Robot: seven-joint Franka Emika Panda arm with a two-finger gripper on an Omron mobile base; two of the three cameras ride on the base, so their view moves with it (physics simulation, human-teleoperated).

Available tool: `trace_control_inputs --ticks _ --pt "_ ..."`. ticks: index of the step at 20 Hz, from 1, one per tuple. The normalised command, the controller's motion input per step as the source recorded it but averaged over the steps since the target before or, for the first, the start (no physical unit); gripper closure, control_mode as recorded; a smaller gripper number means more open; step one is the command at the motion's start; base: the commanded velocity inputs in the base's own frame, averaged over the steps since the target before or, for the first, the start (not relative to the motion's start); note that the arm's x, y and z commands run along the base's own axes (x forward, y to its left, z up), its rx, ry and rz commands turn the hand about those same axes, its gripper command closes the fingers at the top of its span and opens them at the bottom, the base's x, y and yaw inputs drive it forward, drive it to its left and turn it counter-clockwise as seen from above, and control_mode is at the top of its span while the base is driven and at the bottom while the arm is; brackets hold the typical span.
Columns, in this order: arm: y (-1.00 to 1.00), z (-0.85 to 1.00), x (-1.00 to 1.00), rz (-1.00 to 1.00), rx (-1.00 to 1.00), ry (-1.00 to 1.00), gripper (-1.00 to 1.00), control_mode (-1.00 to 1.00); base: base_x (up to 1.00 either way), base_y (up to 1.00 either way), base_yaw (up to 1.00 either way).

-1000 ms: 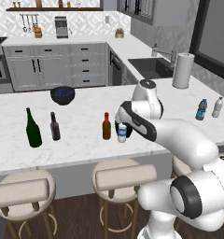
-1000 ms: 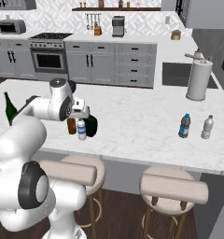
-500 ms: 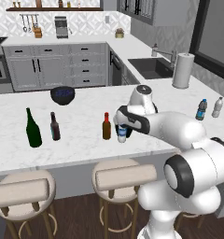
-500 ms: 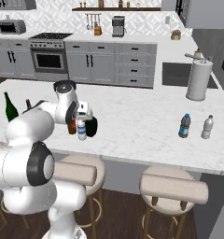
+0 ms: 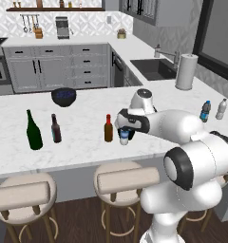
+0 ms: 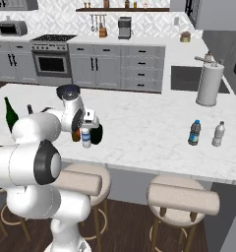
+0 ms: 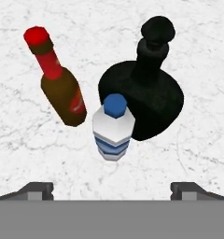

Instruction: Move the plastic bottles in the middle to the plastics group, and the glass bottles in the middle to the glass group.

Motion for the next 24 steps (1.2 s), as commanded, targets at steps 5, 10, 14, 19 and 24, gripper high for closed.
trace_control_inputs --ticks 5,10,14,19,24 --pt "0.0 -0.25 0.0 0.01 0.0 0.0 -1.0 -1.0 0.0 0.0 0.0" --pt "0.0 -0.15 0.01 0.01 0.0 0.0 -1.0 -1.0 0.0 0.0 0.0" --pt "0.0 -0.14 0.08 0.0 0.0 0.0 -1.0 -1.0 0.0 0.0 0.0" --pt "0.0 -0.09 0.32 0.0 0.0 0.0 -1.0 -1.0 0.0 0.0 0.0" --pt "0.0 -0.01 0.22 0.0 0.0 0.0 -1.0 -1.0 0.0 0.0 0.0"
